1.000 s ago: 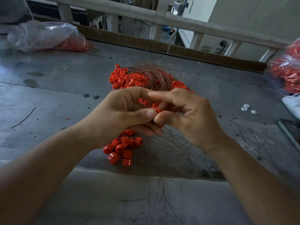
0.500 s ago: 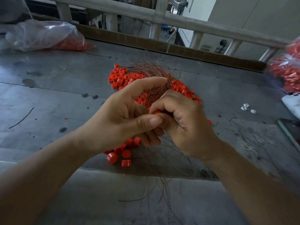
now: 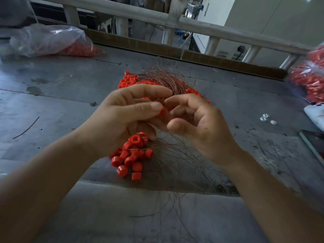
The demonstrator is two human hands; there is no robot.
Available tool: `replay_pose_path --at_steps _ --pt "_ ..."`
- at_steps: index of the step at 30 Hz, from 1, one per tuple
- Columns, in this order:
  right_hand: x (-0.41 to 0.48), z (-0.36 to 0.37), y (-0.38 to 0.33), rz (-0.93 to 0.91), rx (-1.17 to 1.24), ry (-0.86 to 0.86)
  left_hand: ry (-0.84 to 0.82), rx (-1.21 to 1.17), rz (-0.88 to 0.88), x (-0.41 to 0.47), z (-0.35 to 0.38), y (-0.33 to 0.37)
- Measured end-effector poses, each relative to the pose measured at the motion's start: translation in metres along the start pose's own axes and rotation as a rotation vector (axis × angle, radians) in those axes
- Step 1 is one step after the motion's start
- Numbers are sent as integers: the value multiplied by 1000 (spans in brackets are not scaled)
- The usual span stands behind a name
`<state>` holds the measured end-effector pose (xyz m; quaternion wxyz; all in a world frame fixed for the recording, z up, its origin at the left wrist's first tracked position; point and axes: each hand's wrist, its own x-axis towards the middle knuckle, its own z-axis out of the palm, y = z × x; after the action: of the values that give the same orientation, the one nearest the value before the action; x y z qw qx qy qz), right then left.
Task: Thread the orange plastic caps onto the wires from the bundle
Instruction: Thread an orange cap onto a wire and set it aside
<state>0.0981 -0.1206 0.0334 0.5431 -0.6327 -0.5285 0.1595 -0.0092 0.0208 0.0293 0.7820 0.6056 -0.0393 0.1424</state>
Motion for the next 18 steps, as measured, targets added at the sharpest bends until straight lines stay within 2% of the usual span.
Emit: replay_pose_path --at_steps 4,8,10,12,14,18 --pt "0 3 3 -15 -47 -5 15 -119 61 0 -5 6" --pt "2 -8 0 -74 -196 58 119 27 53 -1 -1 9" --pt "3 -14 0 -66 -296 49 219 176 38 -1 -1 10" --pt "4 -16 1 -20 -373 18 300 445 43 0 -3 11" --pt "5 -16 3 42 -459 -25 335 676 30 0 -7 10" --pt "5 -14 7 95 -562 -91 362 935 -57 3 -19 4"
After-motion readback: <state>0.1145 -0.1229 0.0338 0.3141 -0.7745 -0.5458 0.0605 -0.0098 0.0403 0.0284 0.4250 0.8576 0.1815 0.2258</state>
